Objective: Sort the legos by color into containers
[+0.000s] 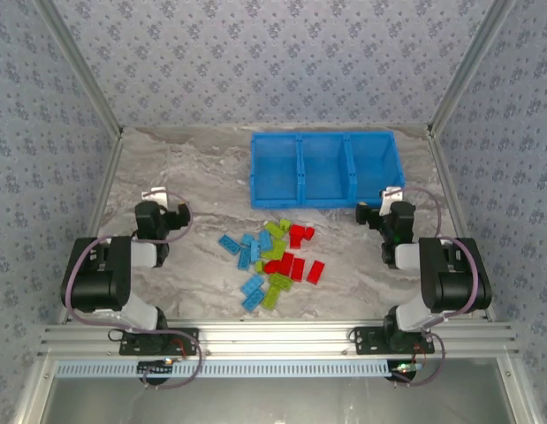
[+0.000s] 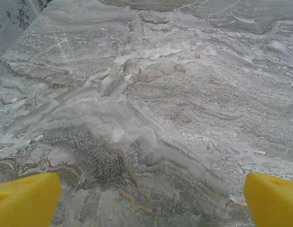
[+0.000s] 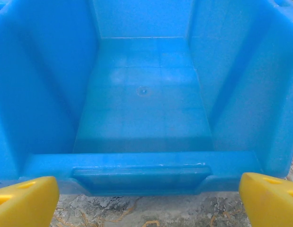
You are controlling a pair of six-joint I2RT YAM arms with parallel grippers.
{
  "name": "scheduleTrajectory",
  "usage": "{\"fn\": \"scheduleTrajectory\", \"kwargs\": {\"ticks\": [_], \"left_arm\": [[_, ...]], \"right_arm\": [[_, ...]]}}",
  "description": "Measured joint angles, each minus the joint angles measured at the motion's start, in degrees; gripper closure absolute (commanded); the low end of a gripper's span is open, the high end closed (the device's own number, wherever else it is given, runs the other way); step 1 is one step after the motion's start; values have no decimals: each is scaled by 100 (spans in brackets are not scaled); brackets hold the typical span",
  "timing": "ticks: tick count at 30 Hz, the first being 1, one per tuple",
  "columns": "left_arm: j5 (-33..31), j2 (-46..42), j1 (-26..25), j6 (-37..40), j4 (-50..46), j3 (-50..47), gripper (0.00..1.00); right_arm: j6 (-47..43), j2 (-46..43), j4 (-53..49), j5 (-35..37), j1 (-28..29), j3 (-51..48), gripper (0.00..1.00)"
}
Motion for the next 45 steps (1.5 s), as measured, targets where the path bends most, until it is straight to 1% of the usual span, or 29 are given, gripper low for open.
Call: {"fn": "scheduleTrajectory", "kwargs": {"ticks": [10,15,19,22,24,26,28,31,33,36,37,38,40,42,45], "left_arm": [[0,0,0,0,2,2,1],[0,0,0,0,2,2,1],[0,0,0,2,0,0,1],[2,0,2,0,0,2,1],[4,0,4,0,0,0,1],[4,0,7,0,0,0,1],[4,0,7,0,0,2,1],[4,0,11,0,0,0,1],[4,0,11,0,0,2,1],[44,-55,0,33,-179,48,1],[39,-136,-20,48,-319,83,1],[-2,-310,-74,52,-695,186,1],[-48,-903,-293,9,-1510,446,1],[-85,-1784,-610,-149,-2214,671,1],[-39,-2927,-1204,-367,-3038,1084,1]], "right_arm": [[2,0,-9,37,-52,4,0],[17,0,-11,-116,-208,7,0],[35,-81,-109,-63,-216,7,0],[160,-741,-675,173,-216,11,0],[332,-1475,-1189,361,-216,52,0],[708,-2339,-1941,592,-212,210,0],[1294,-3163,-2898,800,-212,542,0],[2116,-4129,-4258,688,-195,1084,0],[2514,-4459,-5029,450,-85,1364,0],[3016,-4597,-6234,-142,389,1744,1],[3108,-4535,-6544,-321,599,1823,0],[3202,-4424,-6909,-463,876,1912,1],[3335,-4122,-7556,-625,1567,2079,0],[3436,-3735,-8032,-713,2302,2199,0],[3598,-3303,-8494,-734,3053,2262,0]]}}
